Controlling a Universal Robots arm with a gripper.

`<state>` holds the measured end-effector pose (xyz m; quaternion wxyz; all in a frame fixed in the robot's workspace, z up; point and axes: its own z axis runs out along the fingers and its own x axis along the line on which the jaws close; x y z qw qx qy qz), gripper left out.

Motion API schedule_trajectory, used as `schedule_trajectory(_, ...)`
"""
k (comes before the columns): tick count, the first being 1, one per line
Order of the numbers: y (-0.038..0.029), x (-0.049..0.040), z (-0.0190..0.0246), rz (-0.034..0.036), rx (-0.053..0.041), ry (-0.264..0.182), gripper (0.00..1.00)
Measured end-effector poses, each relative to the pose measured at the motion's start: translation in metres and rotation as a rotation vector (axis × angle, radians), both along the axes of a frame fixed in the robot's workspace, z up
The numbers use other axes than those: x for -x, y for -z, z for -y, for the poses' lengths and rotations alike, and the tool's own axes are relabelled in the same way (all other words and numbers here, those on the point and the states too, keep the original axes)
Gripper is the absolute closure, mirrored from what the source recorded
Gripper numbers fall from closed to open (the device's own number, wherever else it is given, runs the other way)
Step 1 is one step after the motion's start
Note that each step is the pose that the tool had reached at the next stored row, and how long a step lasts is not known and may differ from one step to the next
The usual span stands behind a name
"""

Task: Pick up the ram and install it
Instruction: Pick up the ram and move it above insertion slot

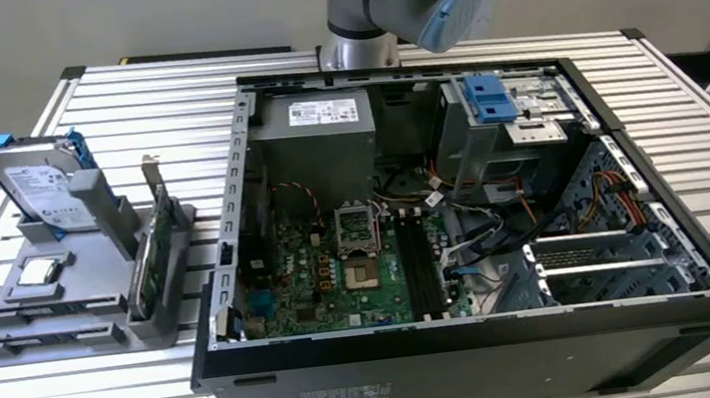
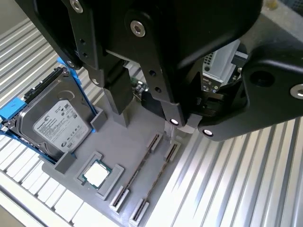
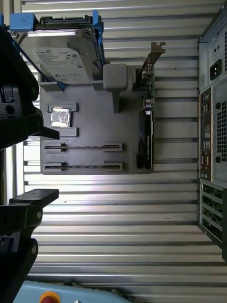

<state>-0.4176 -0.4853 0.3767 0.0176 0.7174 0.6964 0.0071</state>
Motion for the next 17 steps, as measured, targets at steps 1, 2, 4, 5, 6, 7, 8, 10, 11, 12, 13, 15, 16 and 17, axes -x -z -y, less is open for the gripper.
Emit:
schedule_trajectory(1, 0.0000, 0.0000, 0.0000, 0.0000, 0.0000, 0.000, 0.00)
schedule_trajectory(2, 0.0000, 0.0000, 0.0000, -0.0001, 0.0001, 0.000, 0.00)
schedule_trajectory(4, 0.0004, 0.0000, -0.0001, -0.0002, 0.0001, 0.000, 0.00)
schedule_trajectory(5, 0.0008, 0.0000, -0.0001, -0.0008, 0.0001, 0.000, 0.00)
schedule_trajectory(6, 0.0013, 0.0000, -0.0001, -0.0012, 0.0001, 0.000, 0.00)
schedule_trajectory(7, 0.0019, 0.0000, 0.0000, -0.0013, 0.0000, 0.000, 0.00)
schedule_trajectory(8, 0.0023, 0.0000, 0.0000, -0.0015, 0.0001, 0.000, 0.00)
schedule_trajectory(10, 0.0034, -0.0001, 0.0000, -0.0016, 0.0001, 0.000, 0.00)
schedule_trajectory(11, 0.0039, 0.0000, 0.0000, -0.0016, 0.0001, 0.000, 0.00)
schedule_trajectory(12, 0.0044, 0.0000, 0.0000, -0.0016, 0.0001, 0.000, 0.00)
schedule_trajectory(13, 0.0048, 0.0000, 0.0000, -0.0016, 0.0000, 0.000, 0.00)
schedule_trajectory(15, 0.0056, 0.0000, 0.0000, -0.0015, 0.0000, 0.000, 0.00)
schedule_trajectory(16, 0.0060, 0.0000, 0.0000, -0.0016, 0.0000, 0.000, 0.00)
schedule_trajectory(17, 0.0064, 0.0000, 0.0000, -0.0016, 0.0001, 0.000, 0.00)
